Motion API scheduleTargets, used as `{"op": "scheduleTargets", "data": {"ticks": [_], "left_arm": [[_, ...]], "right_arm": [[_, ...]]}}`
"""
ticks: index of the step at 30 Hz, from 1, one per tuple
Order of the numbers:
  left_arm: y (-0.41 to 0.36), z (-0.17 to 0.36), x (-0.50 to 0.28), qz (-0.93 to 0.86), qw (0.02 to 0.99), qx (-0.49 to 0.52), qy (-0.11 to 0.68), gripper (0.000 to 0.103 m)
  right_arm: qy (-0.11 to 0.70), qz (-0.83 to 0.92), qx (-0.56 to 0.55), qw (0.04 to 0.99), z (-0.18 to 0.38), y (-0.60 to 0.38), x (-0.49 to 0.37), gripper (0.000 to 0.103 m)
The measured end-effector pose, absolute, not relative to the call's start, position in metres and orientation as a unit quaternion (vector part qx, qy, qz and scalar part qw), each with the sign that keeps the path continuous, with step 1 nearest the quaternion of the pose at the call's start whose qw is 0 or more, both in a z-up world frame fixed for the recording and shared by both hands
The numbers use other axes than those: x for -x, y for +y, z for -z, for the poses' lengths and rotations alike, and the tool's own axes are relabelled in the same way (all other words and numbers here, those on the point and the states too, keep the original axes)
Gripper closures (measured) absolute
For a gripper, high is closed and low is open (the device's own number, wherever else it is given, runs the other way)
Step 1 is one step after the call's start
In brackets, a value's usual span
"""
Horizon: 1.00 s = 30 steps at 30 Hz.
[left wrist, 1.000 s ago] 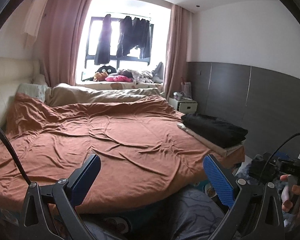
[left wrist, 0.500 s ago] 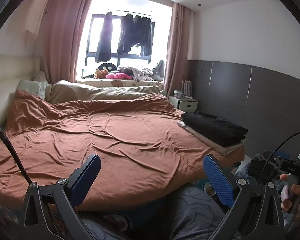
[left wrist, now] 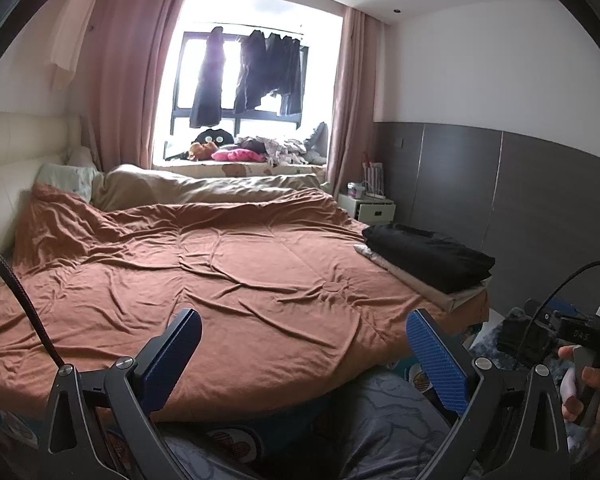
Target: Fold large clothes
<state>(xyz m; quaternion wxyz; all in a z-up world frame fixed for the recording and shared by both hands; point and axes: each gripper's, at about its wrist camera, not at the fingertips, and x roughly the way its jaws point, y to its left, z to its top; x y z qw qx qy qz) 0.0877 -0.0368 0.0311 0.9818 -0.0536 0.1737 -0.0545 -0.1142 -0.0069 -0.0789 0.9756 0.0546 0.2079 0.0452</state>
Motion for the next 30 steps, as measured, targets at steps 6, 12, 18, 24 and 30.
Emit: {"op": "scheduleTargets", "data": {"ticks": [6,12,18,24,30], "left_arm": [[-0.0381,-0.0314,-0.0871,0.051,0.982,0.051,0.173,0.000],[-0.0396,-0.0313,-0.0858,0.050,0.983,0.049,0.171,0.000],[-0.0407,-0.0314,-0.0850,0.051,0.983,0.049,0.171,0.000],[-0.0404,-0.0309,-0.0847,0.051,0.983,0.050,0.172,0.000],[-0.0426,-0.0311,-0.0839,0.051,0.983,0.049,0.172,0.000]], "right_arm": [[0.209,-0.045,-0.055,0.975,0.0786,-0.0079,0.1128,0.000],[0.209,-0.046,-0.057,0.975,0.0770,-0.0053,0.1137,0.000],[0.209,-0.045,-0.057,0.975,0.0775,-0.0042,0.1147,0.000],[0.210,-0.045,-0.057,0.975,0.0777,-0.0027,0.1156,0.000],[0.210,-0.045,-0.057,0.975,0.0774,-0.0031,0.1154,0.000]]}}
